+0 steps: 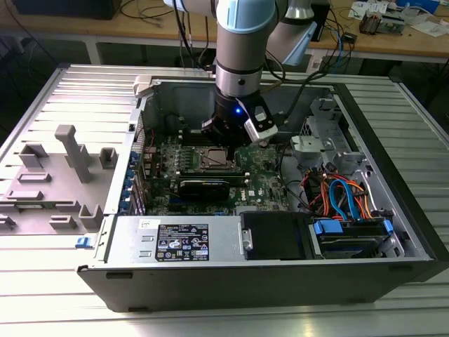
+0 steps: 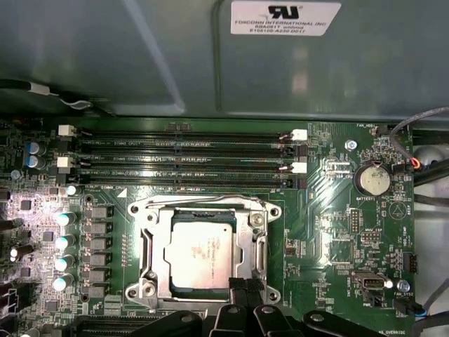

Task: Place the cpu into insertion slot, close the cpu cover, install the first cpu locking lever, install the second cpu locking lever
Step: 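Install the second cpu locking lever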

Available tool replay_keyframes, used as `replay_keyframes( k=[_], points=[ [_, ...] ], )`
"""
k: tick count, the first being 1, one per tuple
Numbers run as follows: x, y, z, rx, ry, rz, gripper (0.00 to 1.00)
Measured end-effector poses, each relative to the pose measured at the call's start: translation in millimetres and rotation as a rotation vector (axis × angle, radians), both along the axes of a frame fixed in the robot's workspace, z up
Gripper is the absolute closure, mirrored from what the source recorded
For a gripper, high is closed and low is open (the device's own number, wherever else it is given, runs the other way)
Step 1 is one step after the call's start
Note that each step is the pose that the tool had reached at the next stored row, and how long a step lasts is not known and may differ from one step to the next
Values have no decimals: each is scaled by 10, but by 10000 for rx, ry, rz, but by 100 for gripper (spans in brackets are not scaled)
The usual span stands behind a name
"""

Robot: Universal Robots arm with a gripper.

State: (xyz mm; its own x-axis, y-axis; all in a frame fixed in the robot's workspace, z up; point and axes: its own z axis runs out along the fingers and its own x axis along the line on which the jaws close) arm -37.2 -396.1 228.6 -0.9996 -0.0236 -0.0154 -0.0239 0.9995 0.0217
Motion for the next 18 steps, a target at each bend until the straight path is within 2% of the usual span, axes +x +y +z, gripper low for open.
replay_keyframes(
  k=[3, 5, 10, 18],
  points=[
    [-8, -9, 5, 0, 0, 0, 89],
    [-36, -31, 5, 4, 0, 1, 89],
    [-37, -88, 5, 8, 0, 0, 89],
    [-37, -99, 5, 9, 0, 0, 89]
  ],
)
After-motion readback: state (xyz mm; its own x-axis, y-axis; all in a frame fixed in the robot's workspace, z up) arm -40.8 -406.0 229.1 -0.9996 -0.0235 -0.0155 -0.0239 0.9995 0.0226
